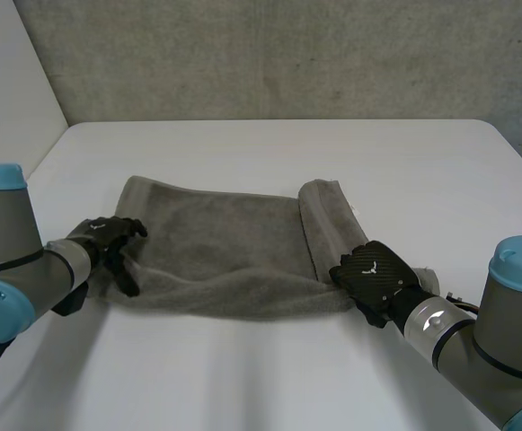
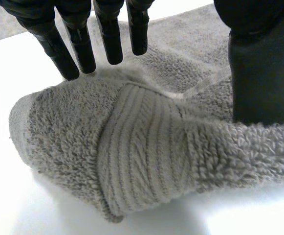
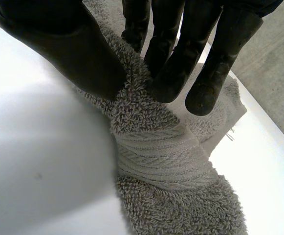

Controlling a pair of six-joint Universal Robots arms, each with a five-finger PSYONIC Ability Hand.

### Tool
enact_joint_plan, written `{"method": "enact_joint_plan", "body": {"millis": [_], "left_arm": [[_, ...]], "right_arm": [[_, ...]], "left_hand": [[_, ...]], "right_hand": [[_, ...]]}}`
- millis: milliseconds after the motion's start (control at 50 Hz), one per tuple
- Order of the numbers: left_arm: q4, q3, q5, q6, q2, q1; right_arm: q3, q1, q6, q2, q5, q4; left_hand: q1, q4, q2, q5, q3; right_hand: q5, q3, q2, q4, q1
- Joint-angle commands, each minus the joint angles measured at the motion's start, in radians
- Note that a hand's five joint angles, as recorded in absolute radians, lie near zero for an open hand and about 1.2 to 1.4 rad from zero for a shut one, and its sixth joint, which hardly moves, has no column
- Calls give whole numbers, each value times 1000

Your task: Fold the towel.

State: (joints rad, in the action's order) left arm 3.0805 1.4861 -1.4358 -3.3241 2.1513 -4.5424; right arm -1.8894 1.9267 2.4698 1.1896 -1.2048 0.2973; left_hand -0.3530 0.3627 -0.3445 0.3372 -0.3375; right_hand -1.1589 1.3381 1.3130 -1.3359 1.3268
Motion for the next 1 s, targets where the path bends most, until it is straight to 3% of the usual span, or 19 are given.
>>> {"method": "enact_joint_plan", "body": {"millis": [20, 180, 380, 620, 820, 860, 920, 1000], "left_arm": [[-6, 16, 0, 0, -11, -18], [-39, 57, 5, -14, -76, -33], [-31, 120, 0, -164, -88, -43], [-28, 118, 0, -183, -82, -58], [-56, 125, 3, -184, -110, -55], [-75, 126, 3, -184, -120, -52], [-92, 125, 3, -184, -123, -55], [-114, 121, 3, -186, -126, -55]], "right_arm": [[0, 0, -2, -1, -1, 0], [1, -8, -2, -1, -1, 0], [1, -8, -2, -2, -1, 0], [0, -9, -3, -2, -1, 0], [0, -9, -9, -1, -1, 0], [0, -9, -9, -1, -1, 0], [0, -9, -9, -1, -1, 0], [0, -9, -9, -1, -1, 0]], "left_hand": [[90, -99, 81, -248, 74], [81, -90, 72, -240, 65], [60, -70, 52, -219, 45], [46, -55, 37, -204, 30], [-251, 241, -259, 92, -266], [-470, 460, -479, 311, -486], [-591, 581, -600, 432, -607], [-633, 623, -641, 474, -648]], "right_hand": [[-63, 58, 83, -60, 69], [-63, 58, 83, -60, 69], [-63, 58, 83, -60, 69], [-63, 58, 83, -60, 69], [-63, 58, 83, -60, 69], [-63, 58, 83, -60, 69], [-63, 58, 83, -60, 69], [-63, 58, 83, -60, 69]]}}
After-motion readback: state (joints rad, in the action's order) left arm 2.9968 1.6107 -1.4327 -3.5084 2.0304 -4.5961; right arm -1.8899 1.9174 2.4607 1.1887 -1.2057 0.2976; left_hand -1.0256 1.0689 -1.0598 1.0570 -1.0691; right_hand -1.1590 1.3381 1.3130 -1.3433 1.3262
